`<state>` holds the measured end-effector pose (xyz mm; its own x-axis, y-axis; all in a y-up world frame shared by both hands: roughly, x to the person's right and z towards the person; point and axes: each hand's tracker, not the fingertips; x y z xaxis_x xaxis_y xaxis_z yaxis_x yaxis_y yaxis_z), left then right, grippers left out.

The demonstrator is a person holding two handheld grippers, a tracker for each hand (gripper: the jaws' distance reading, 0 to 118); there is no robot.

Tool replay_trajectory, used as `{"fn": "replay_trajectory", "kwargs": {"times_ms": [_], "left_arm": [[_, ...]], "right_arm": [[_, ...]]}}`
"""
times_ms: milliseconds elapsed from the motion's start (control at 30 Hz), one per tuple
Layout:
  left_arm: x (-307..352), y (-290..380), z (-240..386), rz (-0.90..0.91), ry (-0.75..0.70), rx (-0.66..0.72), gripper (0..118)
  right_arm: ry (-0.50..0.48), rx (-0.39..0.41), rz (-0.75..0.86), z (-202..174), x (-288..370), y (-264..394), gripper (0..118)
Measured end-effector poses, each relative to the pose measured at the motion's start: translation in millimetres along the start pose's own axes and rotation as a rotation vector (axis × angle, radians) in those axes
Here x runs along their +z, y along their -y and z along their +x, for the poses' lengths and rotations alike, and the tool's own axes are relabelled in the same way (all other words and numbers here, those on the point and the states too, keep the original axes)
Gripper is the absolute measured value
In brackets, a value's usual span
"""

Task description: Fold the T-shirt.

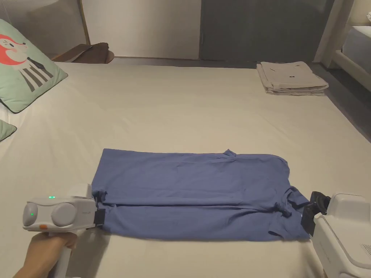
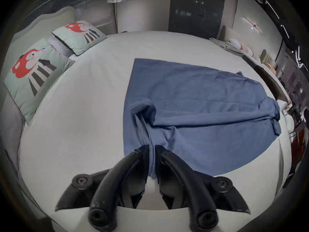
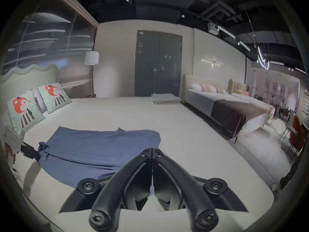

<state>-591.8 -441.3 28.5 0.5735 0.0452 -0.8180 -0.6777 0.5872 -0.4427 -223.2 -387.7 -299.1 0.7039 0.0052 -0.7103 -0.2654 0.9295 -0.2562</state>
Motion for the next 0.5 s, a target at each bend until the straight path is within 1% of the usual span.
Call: {"fn": "replay_trajectory", "kwargs": {"times_ms": [33,67,100,167,200,233,267,367,467,500], "left_arm": [[6.8,-1.6,1.7,0.006,0.01,0.0,5],[10.3,-2.9,2.1,0.013,0.017,-0.005,5],[13.5,-4.2,2.6,0.018,0.02,-0.008,5],[17.9,-5.4,4.5,0.026,0.023,-0.026,5],[19.2,-5.4,4.8,0.031,0.023,-0.028,5],[19.9,-5.4,4.6,0.032,0.026,-0.029,5],[20.1,-5.3,4.5,0.031,0.029,-0.028,5],[22.0,-5.4,5.0,0.035,0.036,-0.019,5],[22.1,-5.6,4.4,0.034,0.041,-0.017,5],[22.4,-5.2,4.2,0.035,0.042,-0.015,5]], "right_arm": [[-0.002,-0.021,-0.042,5.5,-8.6,1.8,1],[-0.002,-0.025,-0.118,10.8,-21.7,3.5,6],[-0.004,-0.028,-0.193,15.7,-33.7,5.7,16],[-0.016,-0.065,-0.281,23.9,-55.1,13.9,53],[-0.024,-0.107,-0.321,28.2,-66.2,20.0,71],[-0.025,-0.126,-0.355,30.1,-76.2,25.3,92],[-0.026,-0.136,-0.384,29.4,-75.3,25.1,100],[-0.018,-0.157,-0.407,28.4,-89.9,33.6,99],[-0.033,-0.11,-0.459,19.3,-97.5,35.4,97],[-0.036,-0.109,-0.47,17.1,-101.1,37.6,92]]}}
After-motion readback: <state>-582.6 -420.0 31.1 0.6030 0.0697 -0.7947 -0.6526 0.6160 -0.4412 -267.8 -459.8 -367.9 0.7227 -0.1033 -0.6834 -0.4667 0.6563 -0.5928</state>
